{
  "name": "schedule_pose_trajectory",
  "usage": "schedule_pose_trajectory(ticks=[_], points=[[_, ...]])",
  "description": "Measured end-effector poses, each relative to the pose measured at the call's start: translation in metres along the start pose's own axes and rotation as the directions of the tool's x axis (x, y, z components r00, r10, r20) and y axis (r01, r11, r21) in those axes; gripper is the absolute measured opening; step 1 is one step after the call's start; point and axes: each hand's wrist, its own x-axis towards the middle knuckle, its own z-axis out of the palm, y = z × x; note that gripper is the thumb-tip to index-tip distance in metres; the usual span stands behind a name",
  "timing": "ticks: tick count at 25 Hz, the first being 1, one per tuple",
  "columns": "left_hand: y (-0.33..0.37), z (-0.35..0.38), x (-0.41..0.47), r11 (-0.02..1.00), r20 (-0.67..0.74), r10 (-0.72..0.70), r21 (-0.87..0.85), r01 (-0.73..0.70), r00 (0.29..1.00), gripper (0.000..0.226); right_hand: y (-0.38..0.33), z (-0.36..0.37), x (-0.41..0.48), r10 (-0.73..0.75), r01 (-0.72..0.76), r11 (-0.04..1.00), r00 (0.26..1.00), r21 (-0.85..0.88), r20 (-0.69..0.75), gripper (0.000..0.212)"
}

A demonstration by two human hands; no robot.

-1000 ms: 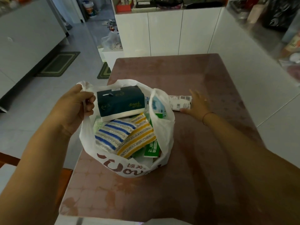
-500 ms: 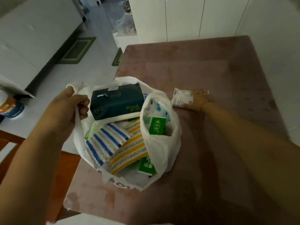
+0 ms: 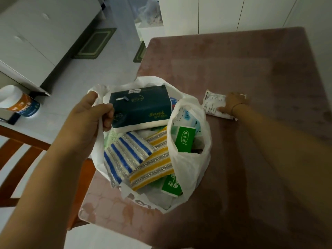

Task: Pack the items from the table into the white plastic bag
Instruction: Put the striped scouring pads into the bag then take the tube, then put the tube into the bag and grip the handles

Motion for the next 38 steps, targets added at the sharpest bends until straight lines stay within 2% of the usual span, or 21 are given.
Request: schedule_pose_trajectory(ticks=[3,5,10,14,16,20,22,24,26,29,30,32,34,35,36,37,38], points=[[0.0,-0.002,-0.001,1.0,0.002,0.003,-0.019,-0.003,1.0,0.033,-0.005,-0.011,-0.009,0.066,-0.06,0.995,0.994,-0.074,0.082,0.098],[0.0,-0.005,-0.002,0.999,0.018,0.017,-0.032,-0.016,1.0,0.036,-0.006,-0.008,-0.018,0.07,-0.068,0.996,0.996,-0.05,0.05,0.099],[-0.001,-0.018,-0.004,0.999,0.039,0.019,-0.031,-0.018,0.999,0.054,-0.008,-0.006,-0.048,0.054,-0.054,0.975,0.999,0.217,0.009,0.08],[-0.002,-0.026,-0.005,0.999,0.072,0.008,-0.054,-0.004,0.997,0.06,-0.008,-0.01,-0.088,0.098,-0.027,0.89,0.986,0.456,-0.132,0.061],[0.0,-0.029,-0.008,0.998,0.1,0.016,-0.055,-0.01,0.995,0.056,-0.008,-0.026,-0.114,0.14,0.045,0.818,0.951,0.573,-0.274,0.056],[0.005,-0.034,-0.01,0.997,0.134,0.045,-0.066,-0.037,0.99,0.023,-0.028,-0.111,-0.185,0.116,0.341,0.71,0.806,0.616,-0.58,0.035],[0.007,-0.039,-0.008,0.996,0.154,0.063,-0.074,-0.052,0.986,0.016,-0.052,-0.165,-0.229,0.028,0.489,0.661,0.741,0.569,-0.671,0.027],[0.009,-0.043,-0.006,0.994,0.177,0.08,-0.094,-0.064,0.981,0.016,-0.08,-0.2,-0.268,-0.143,0.649,0.6,0.663,0.468,-0.735,0.014],[0.011,-0.047,-0.005,0.99,0.192,0.084,-0.128,-0.06,0.978,0.023,-0.114,-0.206,-0.291,-0.352,0.733,0.55,0.638,0.401,-0.685,0.016],[0.016,-0.055,0.0,0.979,0.221,0.096,-0.195,-0.052,0.971,0.033,-0.151,-0.169,-0.297,-0.582,0.741,0.541,0.672,0.398,-0.459,0.019],[0.017,-0.059,0.001,0.976,0.234,0.1,-0.21,-0.05,0.967,0.035,-0.156,-0.152,-0.293,-0.631,0.723,0.574,0.689,0.383,-0.355,0.019],[0.017,-0.063,0.005,0.977,0.251,0.098,-0.21,-0.044,0.963,0.035,-0.154,-0.126,-0.279,-0.666,0.682,0.71,0.731,0.174,-0.147,0.022],[0.017,-0.064,0.006,0.977,0.268,0.097,-0.207,-0.041,0.958,0.034,-0.145,-0.12,-0.271,-0.588,0.59,0.807,0.805,0.005,-0.084,0.012],[0.017,-0.063,0.006,0.976,0.277,0.103,-0.214,-0.043,0.955,0.033,-0.142,-0.119,-0.271,-0.557,0.559,0.829,0.823,-0.016,-0.113,0.028],[0.017,-0.062,0.007,0.974,0.283,0.11,-0.22,-0.048,0.953,0.032,-0.14,-0.118,-0.274,-0.549,0.551,0.834,0.827,-0.017,-0.123,0.054],[0.017,-0.06,0.007,0.974,0.287,0.112,-0.221,-0.048,0.951,0.032,-0.142,-0.113,-0.278,-0.562,0.564,0.826,0.821,-0.015,-0.104,0.077],[0.017,-0.058,0.007,0.975,0.289,0.111,-0.217,-0.048,0.951,0.031,-0.146,-0.106,-0.282,-0.589,0.588,0.808,0.806,-0.033,-0.064,0.091]])
